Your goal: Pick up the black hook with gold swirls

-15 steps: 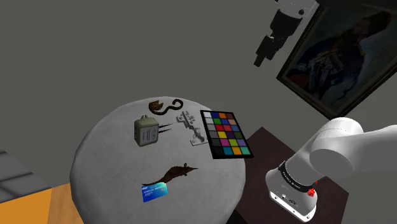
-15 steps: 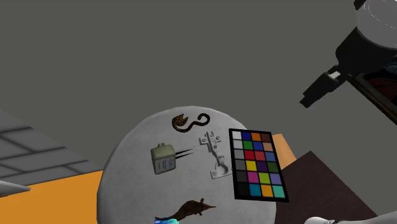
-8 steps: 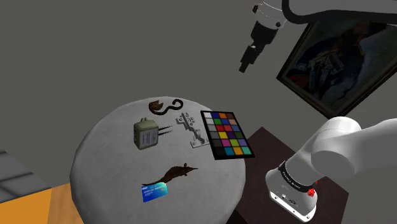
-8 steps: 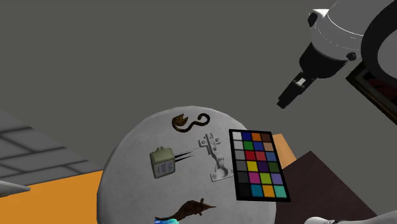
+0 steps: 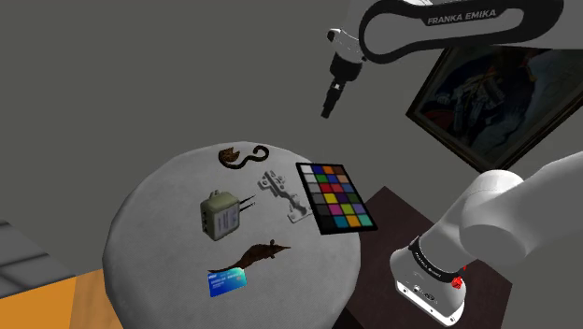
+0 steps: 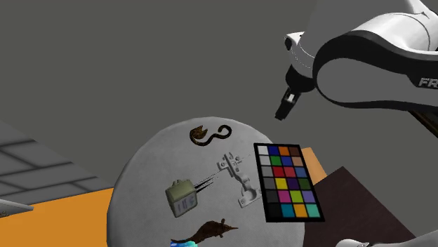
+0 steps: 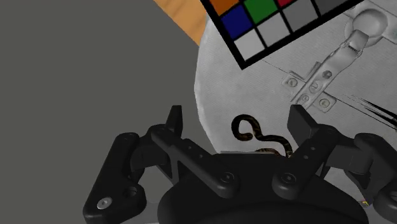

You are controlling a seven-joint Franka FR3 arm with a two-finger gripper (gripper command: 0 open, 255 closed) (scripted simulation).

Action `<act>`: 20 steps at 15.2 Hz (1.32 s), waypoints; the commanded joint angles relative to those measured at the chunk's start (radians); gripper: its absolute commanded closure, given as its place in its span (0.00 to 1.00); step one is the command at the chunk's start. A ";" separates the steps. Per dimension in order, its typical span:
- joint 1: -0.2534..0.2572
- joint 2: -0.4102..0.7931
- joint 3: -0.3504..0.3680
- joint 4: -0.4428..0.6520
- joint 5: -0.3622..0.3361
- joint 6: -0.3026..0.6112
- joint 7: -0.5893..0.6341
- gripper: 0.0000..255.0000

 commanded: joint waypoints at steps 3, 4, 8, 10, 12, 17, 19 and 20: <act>0.032 0.132 -0.003 0.032 0.003 0.108 -0.109 0.00; 0.040 0.165 -0.002 0.043 0.005 0.132 -0.135 0.00; 0.066 0.297 0.009 0.094 0.011 0.219 -0.236 0.00; 0.077 0.362 0.018 0.123 0.013 0.258 -0.285 0.00; 0.087 0.427 0.029 0.155 0.013 0.293 -0.332 0.00; 0.108 0.585 0.063 0.243 0.003 0.369 -0.441 0.00; 0.116 0.647 0.078 0.281 -0.007 0.395 -0.480 0.00; 0.121 0.677 0.085 0.300 -0.012 0.407 -0.499 0.00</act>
